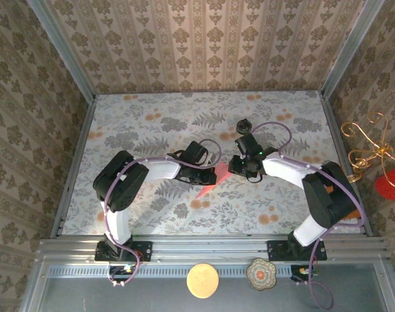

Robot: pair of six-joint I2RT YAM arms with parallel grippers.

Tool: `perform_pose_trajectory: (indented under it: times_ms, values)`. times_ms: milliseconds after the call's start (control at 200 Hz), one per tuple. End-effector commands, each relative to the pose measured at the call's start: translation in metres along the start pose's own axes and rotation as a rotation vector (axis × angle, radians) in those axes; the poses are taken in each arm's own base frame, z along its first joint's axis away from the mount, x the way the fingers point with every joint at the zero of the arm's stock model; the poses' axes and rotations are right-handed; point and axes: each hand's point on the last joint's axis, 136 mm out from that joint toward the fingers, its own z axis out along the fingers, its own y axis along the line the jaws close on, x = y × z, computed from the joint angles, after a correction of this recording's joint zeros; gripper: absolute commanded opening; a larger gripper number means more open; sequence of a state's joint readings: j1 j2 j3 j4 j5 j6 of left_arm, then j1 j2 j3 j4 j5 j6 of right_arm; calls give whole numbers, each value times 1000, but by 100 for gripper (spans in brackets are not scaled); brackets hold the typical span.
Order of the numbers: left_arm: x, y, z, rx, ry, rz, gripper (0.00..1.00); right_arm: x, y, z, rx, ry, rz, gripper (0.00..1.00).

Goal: Fold a paper plane with a square sheet of paper (pick it up from the middle)

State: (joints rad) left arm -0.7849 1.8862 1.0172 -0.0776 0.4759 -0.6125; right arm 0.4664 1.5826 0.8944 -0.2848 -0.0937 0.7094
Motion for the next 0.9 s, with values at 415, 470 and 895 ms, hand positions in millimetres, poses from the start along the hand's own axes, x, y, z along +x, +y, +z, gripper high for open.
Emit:
perform_pose_trajectory:
  times_ms: [415, 470, 895]
  values:
    - [29, 32, 11, -95, 88, -45, 0, 27, 50, 35, -235, 94, 99, 10]
    - [29, 32, 11, -96, 85, -47, 0, 29, 44, 40, -218, 93, 114, 9]
    - [39, 40, 8, -116, 89, -80, 0, 17, -35, 55, -52, 25, 222, 8]
